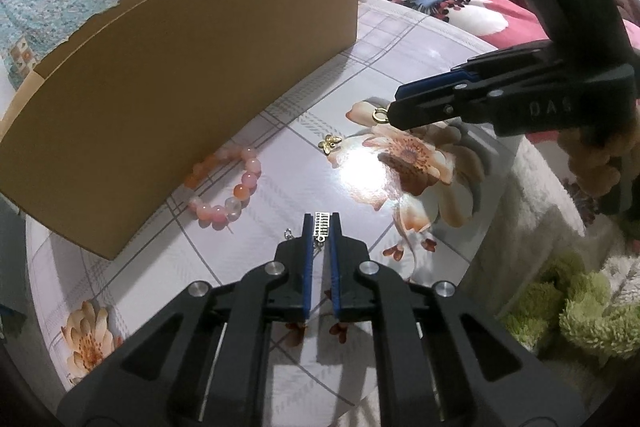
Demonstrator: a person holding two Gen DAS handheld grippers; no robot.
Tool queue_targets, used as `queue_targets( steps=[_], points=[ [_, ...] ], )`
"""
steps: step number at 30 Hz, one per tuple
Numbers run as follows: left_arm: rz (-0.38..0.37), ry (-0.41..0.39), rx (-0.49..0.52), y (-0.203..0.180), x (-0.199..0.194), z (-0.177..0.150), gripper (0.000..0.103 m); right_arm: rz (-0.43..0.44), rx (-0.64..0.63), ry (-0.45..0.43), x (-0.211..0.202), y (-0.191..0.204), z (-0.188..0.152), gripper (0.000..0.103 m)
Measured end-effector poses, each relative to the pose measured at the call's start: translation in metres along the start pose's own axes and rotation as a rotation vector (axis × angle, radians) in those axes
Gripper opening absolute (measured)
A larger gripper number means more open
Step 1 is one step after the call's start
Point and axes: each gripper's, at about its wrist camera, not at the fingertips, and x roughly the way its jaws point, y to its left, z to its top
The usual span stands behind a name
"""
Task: Organize jewelry
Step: 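Close the left gripper on the keychain's silver tag while the right gripper grasps a small gold ring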
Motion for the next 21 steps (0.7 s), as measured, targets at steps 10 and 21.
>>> queue_targets(
  steps=[10, 21],
  points=[
    [0.032, -0.079, -0.074, 0.012, -0.019, 0.001, 0.006, -0.020, -0.020, -0.006, -0.009, -0.002, 0.001, 0.024],
    [0.043, -0.183, -0.140, 0.022, -0.037, 0.008, 0.006, -0.099, -0.114, 0.009, -0.001, 0.010, -0.001, 0.024]
  ],
)
